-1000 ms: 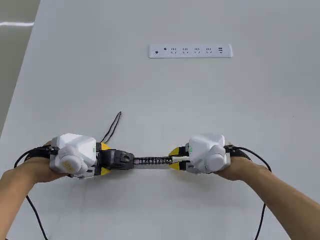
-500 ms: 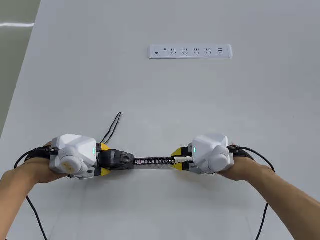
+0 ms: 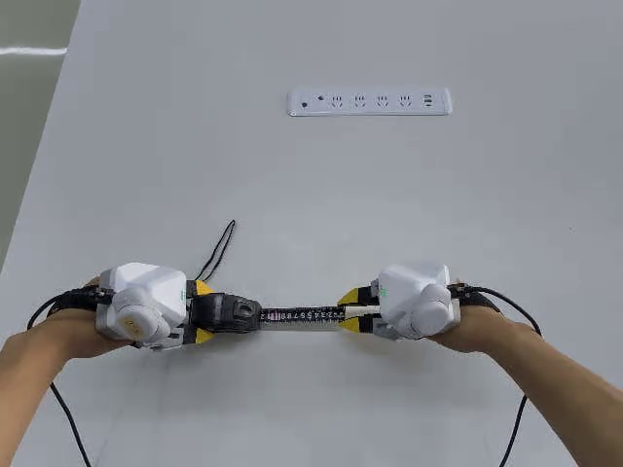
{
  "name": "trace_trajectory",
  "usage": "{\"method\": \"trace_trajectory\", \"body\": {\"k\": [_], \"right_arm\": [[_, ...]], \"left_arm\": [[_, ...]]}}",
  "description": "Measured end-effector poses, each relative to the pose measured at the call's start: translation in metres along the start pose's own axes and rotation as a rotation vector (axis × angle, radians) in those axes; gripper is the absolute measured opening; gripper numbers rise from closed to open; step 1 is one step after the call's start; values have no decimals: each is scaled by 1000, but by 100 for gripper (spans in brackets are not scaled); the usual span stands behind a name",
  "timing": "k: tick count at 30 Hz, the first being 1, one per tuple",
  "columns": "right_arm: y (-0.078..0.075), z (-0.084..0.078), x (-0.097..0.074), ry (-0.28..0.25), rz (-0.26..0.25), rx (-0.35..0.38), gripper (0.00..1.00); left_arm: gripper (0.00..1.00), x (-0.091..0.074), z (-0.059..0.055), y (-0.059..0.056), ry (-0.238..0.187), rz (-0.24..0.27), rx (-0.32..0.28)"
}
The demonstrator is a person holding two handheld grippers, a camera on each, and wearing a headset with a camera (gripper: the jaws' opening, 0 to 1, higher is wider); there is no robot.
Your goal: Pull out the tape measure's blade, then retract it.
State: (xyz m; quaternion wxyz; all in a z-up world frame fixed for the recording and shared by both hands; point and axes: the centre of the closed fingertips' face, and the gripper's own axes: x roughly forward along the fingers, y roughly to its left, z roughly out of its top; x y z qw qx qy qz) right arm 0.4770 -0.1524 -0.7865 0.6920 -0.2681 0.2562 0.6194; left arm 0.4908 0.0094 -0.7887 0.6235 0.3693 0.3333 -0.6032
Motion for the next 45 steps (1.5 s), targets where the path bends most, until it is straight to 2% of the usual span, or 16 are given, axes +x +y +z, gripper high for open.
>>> {"method": "trace_trajectory", "body": {"k": [45], "right_arm": [[-2, -19, -19, 15, -1, 10, 9]], "left_arm": [[28, -2, 1, 0, 8, 0, -2]]}}
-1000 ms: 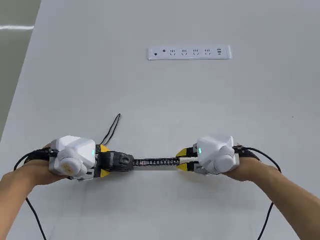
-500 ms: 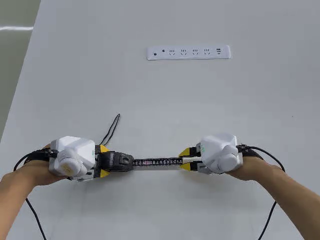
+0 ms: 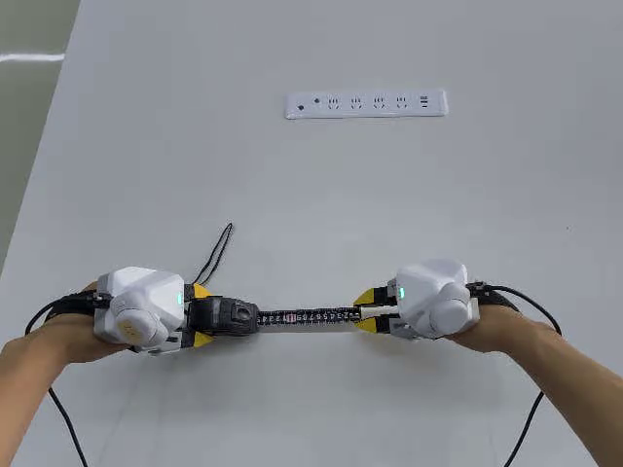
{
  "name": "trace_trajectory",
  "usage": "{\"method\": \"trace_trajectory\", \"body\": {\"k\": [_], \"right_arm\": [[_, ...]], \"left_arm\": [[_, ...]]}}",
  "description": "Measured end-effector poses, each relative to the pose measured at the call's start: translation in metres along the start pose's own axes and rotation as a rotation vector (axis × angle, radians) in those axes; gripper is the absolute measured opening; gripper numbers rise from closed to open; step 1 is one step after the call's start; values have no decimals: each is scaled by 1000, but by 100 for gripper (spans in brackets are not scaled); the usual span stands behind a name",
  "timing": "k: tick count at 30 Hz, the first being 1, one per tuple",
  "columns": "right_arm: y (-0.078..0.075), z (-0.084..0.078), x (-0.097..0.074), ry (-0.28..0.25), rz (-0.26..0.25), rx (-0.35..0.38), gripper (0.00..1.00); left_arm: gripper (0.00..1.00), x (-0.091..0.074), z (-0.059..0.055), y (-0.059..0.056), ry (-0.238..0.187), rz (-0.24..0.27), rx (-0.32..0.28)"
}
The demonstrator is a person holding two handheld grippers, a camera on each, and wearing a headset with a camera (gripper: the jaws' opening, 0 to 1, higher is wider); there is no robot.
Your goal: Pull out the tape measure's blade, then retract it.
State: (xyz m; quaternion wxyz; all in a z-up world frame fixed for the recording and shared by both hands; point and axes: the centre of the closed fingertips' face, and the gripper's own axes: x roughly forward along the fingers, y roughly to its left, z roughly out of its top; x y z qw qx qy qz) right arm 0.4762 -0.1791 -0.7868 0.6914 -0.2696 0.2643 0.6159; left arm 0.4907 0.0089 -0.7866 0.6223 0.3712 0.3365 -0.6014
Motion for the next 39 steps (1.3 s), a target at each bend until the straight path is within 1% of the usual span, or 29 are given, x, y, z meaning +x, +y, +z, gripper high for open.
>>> {"method": "trace_trajectory", "body": {"k": [39], "right_arm": [[-1, -15, -13, 27, 3, 1, 9]], "left_arm": [[28, 1, -1, -1, 3, 3, -3]]}}
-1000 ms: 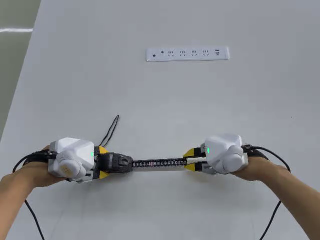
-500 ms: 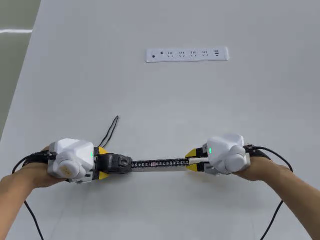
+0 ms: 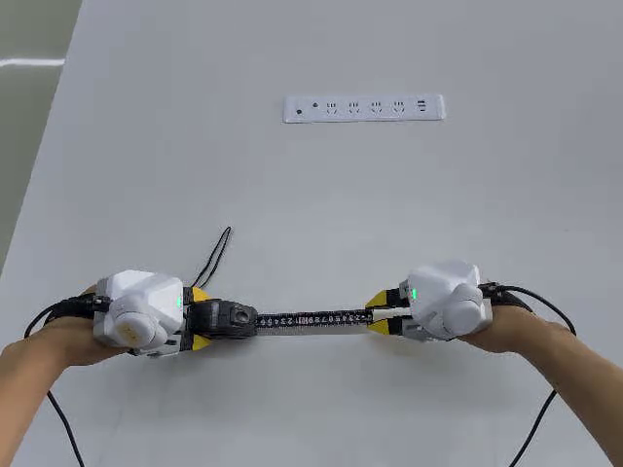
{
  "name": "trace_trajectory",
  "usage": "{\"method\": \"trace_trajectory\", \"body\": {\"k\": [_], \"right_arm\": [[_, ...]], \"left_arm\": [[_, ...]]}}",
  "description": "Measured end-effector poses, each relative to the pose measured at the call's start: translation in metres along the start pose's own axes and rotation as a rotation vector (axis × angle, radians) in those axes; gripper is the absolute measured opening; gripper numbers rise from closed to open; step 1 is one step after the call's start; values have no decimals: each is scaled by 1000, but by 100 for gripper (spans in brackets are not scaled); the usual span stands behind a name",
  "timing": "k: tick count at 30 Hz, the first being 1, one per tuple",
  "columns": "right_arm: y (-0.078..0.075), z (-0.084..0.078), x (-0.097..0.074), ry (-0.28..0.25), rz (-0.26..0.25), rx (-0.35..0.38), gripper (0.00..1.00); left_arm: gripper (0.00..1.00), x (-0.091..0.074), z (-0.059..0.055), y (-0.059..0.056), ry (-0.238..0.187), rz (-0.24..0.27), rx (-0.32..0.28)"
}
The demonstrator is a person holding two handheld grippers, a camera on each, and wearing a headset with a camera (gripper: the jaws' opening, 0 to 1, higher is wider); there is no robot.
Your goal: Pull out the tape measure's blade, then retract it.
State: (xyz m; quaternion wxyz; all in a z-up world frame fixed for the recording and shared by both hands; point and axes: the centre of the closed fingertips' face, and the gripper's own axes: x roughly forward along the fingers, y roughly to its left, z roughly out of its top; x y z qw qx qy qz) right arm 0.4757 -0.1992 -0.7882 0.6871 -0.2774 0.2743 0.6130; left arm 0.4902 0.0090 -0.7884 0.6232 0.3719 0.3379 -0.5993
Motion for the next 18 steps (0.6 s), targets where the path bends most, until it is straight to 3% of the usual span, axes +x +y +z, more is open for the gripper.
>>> {"method": "trace_trajectory", "body": {"k": [18], "right_arm": [[0, -9, -4, 15, 2, 2, 9]], "left_arm": [[28, 0, 1, 0, 0, -1, 1]]}}
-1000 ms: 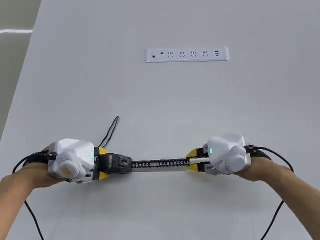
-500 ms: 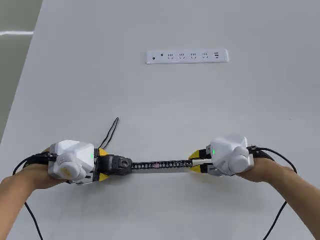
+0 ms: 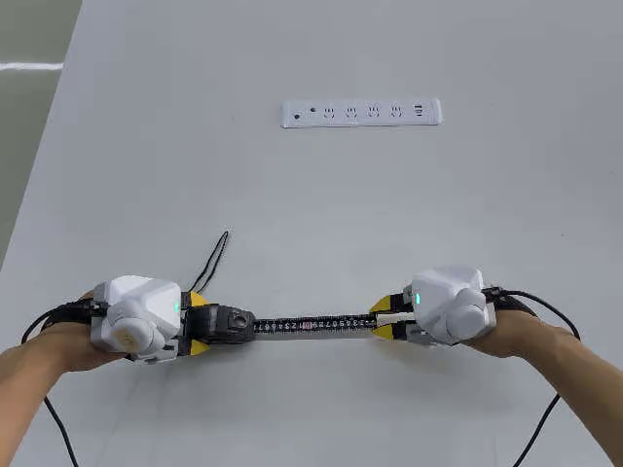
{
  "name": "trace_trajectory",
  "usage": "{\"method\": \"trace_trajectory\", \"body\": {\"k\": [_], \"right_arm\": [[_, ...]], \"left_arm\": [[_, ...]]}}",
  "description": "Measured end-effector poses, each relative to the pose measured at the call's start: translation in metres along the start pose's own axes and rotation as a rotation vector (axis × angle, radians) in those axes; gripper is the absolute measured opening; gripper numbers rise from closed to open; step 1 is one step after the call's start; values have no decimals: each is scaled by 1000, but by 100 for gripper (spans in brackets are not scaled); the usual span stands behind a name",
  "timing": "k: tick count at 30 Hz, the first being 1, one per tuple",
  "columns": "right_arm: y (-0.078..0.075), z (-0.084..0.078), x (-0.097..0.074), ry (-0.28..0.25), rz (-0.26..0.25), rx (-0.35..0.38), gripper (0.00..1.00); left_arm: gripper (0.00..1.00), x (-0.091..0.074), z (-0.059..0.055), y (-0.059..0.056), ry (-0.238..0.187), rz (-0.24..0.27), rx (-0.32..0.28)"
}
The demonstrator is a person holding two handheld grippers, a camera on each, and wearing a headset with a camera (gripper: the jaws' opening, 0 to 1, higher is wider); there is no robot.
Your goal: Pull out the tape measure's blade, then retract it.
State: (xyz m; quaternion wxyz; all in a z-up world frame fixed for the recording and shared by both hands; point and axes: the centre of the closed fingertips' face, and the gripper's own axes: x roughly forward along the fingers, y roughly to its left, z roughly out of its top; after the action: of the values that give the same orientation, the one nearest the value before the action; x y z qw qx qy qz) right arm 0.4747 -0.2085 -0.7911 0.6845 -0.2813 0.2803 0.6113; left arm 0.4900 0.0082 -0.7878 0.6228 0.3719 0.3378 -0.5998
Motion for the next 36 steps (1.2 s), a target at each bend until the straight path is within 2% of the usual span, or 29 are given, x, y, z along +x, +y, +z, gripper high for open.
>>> {"method": "trace_trajectory", "body": {"k": [36], "right_arm": [[0, -24, -15, 31, -1, 15, 9]], "left_arm": [[28, 1, 1, 0, 6, 0, 0]]}}
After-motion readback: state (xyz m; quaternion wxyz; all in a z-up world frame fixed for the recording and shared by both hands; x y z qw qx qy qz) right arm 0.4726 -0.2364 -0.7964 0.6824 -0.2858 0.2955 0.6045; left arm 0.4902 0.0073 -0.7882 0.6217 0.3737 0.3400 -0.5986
